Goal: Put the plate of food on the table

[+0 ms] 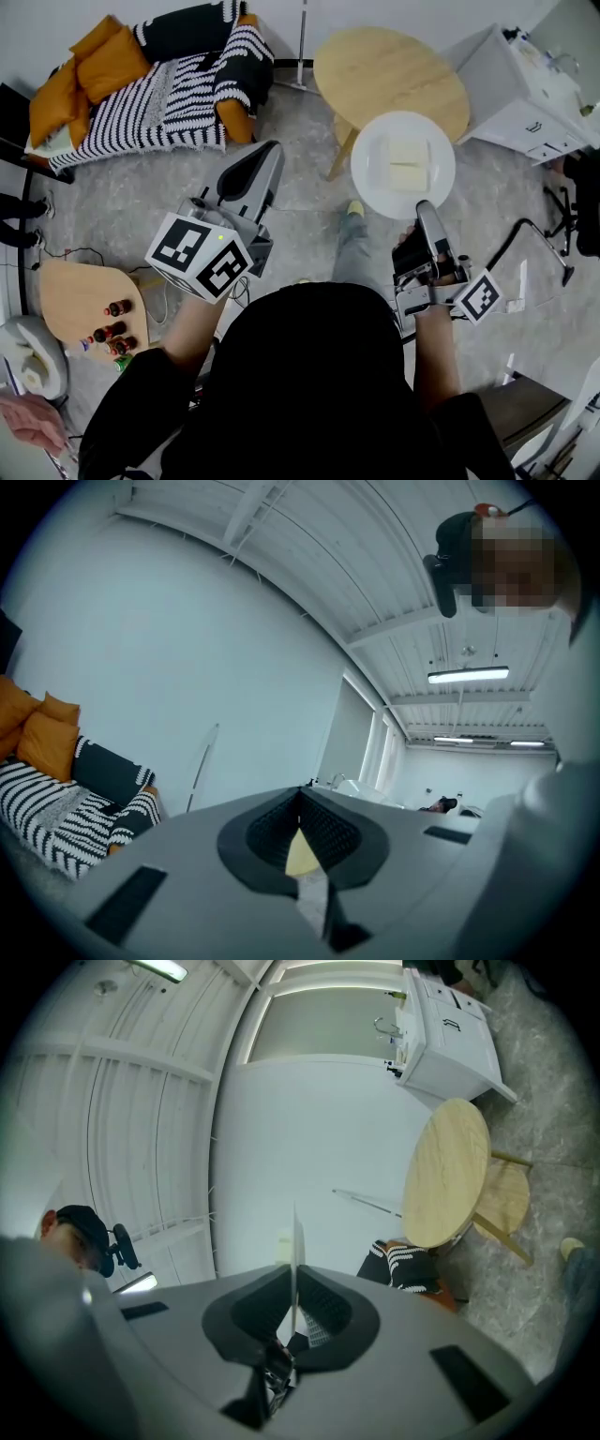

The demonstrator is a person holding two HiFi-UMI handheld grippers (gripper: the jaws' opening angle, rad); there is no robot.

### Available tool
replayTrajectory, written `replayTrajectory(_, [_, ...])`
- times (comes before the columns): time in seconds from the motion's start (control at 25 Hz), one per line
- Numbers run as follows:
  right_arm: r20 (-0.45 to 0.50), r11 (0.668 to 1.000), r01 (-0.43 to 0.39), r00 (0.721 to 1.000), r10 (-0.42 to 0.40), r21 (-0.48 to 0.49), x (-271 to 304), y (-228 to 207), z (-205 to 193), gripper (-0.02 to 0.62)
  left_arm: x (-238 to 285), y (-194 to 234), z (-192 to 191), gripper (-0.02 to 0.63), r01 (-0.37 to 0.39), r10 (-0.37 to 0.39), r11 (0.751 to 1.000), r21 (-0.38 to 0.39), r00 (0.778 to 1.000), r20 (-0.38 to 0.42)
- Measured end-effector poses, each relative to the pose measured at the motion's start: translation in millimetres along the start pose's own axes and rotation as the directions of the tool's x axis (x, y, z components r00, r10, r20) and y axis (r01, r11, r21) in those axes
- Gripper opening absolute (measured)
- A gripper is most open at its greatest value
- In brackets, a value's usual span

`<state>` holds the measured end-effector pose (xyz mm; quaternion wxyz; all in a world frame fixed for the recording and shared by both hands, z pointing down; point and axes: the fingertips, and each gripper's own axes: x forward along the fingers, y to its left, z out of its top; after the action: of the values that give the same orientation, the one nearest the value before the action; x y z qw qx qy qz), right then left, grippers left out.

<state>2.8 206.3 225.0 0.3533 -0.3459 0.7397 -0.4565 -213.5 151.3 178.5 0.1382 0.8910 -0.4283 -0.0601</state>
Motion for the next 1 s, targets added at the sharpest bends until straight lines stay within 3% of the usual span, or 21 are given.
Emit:
replayTrajectory(0.36, [-0.029,0.999,0.006,1.0,-0.005,0.034,64,-44,65,0.026,98,29,-3,0.005,-0.03,0.028,0.999,-0.033,0.998,-0.063])
replayTrajectory(0.8, [-0.011,0.999,0.011,1.0,-0.011,0.045,70,-57,83,0.023,135,22,-5,0.005,0.022,-0.021,1.0,0.008,0.994,-0.104])
replayTrajectory(1.0, [-0.011,0.997,0.021,1.0,-0.02,0.075,83,-82,132,0.023,192,19,-8,0.005,0.011,-0.009,1.0,0.015,0.991,-0.134])
